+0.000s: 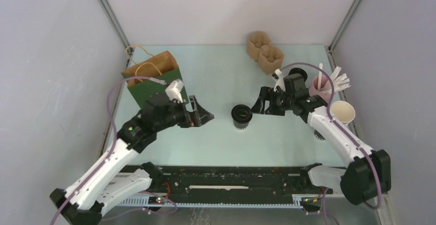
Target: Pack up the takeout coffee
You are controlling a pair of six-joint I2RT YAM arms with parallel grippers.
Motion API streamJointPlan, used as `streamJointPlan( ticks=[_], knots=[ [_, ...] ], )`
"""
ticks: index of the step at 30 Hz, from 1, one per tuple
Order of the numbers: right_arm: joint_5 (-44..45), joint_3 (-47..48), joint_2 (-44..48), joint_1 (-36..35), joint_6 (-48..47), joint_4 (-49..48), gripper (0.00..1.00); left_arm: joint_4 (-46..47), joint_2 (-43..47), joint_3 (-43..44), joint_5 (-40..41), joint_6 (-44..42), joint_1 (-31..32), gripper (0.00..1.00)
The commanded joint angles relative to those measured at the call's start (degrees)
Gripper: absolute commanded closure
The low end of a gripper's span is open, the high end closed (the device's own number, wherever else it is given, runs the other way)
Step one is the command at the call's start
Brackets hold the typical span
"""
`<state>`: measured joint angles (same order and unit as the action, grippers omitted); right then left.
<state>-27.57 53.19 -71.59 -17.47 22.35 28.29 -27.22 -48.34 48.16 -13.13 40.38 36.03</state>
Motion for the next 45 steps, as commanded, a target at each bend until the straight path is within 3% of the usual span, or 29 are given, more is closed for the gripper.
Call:
streamJointPlan(
  ticks=[1, 8, 14, 23, 32, 45],
  knots=[
    [11.42, 2.53, 7.26, -6.22, -3.37, 6.23, 0.1, -12.22, 7.77, 6.28, 6.22, -1.72, 0.26, 0.0],
    [28.01, 5.73, 12.03, -22.1, -4.44, 12.8, 0.03, -23.29, 14.74, 11.85, 12.56, -2.49, 0.27, 0.0],
    [39.4, 7.08, 9.89, -31.36, -4.04, 14.37, 0.0, -20.18, 17.68, 5.32, 10.15, -0.92, 0.27, 0.0],
    [44.22, 13.48, -3.98, -34.6, -5.95, 10.93, 0.0, -17.6, 17.59, 0.31, 7.06, -1.58, 0.27, 0.0],
    [47.69, 19.44, -12.93, -33.49, -5.61, 9.53, 0.06, -16.55, 17.68, -0.63, 15.17, -6.18, 0.27, 0.0],
    [46.42, 20.26, -17.41, -30.61, -4.55, 9.34, 0.09, -12.81, 12.75, 2.99, 18.09, -12.78, 0.27, 0.0]
  ],
)
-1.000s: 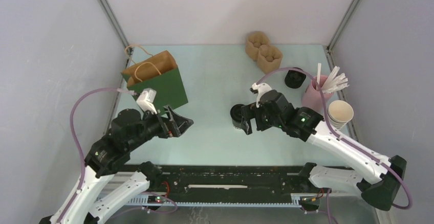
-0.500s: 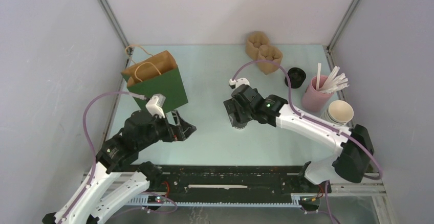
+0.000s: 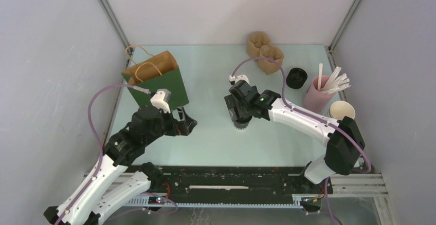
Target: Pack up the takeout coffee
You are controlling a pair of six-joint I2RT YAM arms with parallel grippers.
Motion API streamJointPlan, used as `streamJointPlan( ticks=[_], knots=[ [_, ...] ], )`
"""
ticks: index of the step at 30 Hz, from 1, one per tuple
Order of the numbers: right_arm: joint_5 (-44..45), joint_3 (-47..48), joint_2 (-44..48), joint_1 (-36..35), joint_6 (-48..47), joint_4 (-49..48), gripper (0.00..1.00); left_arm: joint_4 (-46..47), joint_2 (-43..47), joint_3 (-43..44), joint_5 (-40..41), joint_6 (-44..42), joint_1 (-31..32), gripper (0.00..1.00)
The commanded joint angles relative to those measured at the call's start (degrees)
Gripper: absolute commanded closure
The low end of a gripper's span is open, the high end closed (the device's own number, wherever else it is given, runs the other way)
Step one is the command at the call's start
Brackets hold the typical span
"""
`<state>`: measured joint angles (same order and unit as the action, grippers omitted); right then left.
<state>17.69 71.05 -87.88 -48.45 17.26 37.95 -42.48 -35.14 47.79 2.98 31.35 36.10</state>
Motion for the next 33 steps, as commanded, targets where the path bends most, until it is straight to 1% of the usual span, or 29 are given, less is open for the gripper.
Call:
streamJointPlan(
  ticks=[1, 5, 14, 19, 21, 26, 30, 33],
  knots=[
    [1.05, 2.37, -1.42, 0.43, 0.44, -0.47, 0.09, 2.38, -0.47, 3.66, 2.22, -4.14, 0.2, 0.0],
    [-0.15, 2.39, -1.87, 1.27, 0.75, -1.26, 0.11, 2.32, -0.48, 4.31, 2.79, -4.69, 0.15, 0.0],
    [0.7, 2.36, -2.79, 1.87, -0.21, -0.92, 0.29, 2.14, -0.51, 4.71, 3.32, -4.95, 0.19, 0.0],
    [1.01, 1.62, -0.98, 4.43, 0.06, -0.98, 0.31, 2.16, -1.98, 5.59, 2.9, -5.4, 0.18, 0.0],
    [1.69, 1.08, -0.41, 6.43, 0.1, -0.88, 0.31, 2.21, -2.43, 5.94, 2.59, -5.53, 0.2, 0.0],
    [3.81, -1.28, 0.62, 13.97, -0.32, -1.58, 0.31, 2.31, -2.49, 6.09, 2.27, -5.59, 0.2, 0.0],
    [2.43, -3.21, 1.3, 21.86, -0.87, -4.01, 0.3, 1.89, -2.34, 6.41, 2.28, -5.9, 0.16, 0.0],
    [2.67, -3.63, 1.05, 26.23, -1.04, -4.7, 0.3, 1.23, -2.54, 7.06, 2.44, -6.31, 0.15, 0.0]
  ],
)
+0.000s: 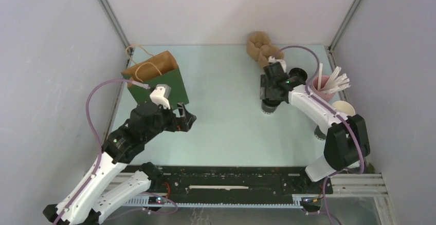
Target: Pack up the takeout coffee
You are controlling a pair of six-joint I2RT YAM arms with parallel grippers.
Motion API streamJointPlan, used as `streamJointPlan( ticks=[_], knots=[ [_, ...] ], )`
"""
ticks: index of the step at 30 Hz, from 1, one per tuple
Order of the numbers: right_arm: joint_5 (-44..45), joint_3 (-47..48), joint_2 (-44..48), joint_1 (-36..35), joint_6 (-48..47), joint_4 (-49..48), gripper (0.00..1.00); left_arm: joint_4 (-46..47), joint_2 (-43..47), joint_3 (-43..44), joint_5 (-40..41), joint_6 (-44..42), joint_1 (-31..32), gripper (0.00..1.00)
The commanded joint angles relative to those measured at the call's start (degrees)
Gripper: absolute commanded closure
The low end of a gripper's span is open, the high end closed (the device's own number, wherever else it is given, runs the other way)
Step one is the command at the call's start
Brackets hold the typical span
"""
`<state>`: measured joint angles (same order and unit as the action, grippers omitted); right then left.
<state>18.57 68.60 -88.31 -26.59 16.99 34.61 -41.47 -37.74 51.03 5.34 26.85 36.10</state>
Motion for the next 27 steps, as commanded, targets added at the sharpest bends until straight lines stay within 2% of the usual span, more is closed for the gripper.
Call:
streamJointPlan(
  ticks=[1, 9, 17, 27],
  knots=[
    [1.55, -1.29, 1.51, 5.49, -0.67, -1.49, 0.3, 0.0, 0.06, 4.1, 0.16, -1.95, 0.13, 0.0],
    [0.48, -2.06, 2.52, 9.0, -1.5, -1.93, 0.26, -1.08, 0.17, 5.37, 1.17, -2.77, 0.2, 0.0],
    [-1.54, -1.77, 3.68, 8.99, -2.53, -2.22, 0.08, -0.71, -0.29, 5.14, 0.6, -2.7, 0.2, 0.0],
    [-2.37, 2.96, 5.14, 8.31, -3.87, 1.67, 0.02, -0.23, -1.1, 5.21, -0.03, -2.6, 0.19, 0.0]
  ],
)
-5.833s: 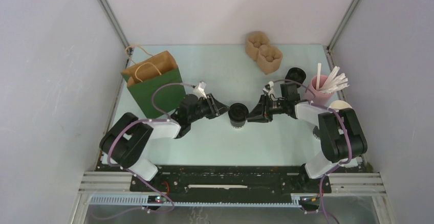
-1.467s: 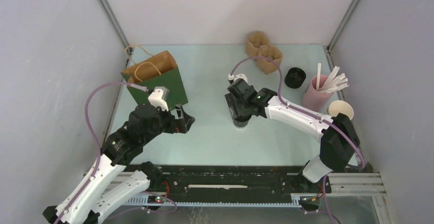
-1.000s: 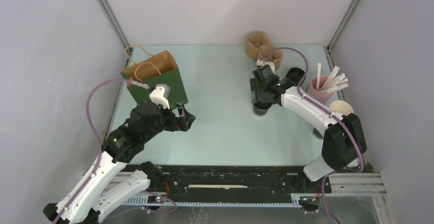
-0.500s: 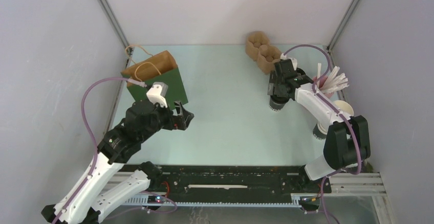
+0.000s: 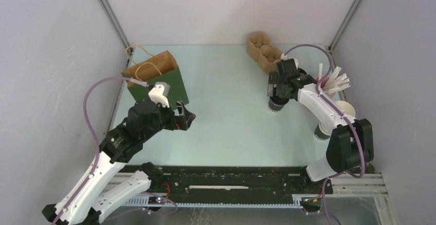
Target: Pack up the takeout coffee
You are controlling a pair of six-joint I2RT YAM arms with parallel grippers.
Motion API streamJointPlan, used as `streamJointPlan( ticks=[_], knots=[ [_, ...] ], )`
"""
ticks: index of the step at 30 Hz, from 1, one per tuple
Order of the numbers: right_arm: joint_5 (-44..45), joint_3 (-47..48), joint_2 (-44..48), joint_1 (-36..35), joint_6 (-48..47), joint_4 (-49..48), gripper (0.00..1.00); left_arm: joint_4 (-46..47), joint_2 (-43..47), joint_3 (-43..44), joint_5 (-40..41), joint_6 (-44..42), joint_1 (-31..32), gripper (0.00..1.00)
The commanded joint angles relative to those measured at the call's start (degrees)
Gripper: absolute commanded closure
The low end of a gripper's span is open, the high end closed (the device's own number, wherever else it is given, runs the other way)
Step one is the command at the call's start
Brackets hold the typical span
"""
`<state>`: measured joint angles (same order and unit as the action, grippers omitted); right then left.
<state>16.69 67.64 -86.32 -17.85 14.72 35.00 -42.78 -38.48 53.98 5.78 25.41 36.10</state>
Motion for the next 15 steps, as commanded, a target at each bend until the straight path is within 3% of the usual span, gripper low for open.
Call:
streamJointPlan(
  ticks=[1, 11, 15],
  knots=[
    [-0.39, 4.47, 3.22, -0.62, -1.67, 1.83, 0.02, 1.12, -0.44, 2.21, -0.57, -1.13, 0.19, 0.0],
    [-0.29, 7.84, 3.54, -2.27, -2.73, 2.53, 0.03, 1.39, -0.53, 2.03, -0.82, -0.89, 0.17, 0.0],
    [-2.74, 9.0, 2.32, -2.28, -4.8, -1.4, 0.05, 1.45, -0.59, 1.87, -0.93, -0.89, 0.19, 0.0]
  ],
)
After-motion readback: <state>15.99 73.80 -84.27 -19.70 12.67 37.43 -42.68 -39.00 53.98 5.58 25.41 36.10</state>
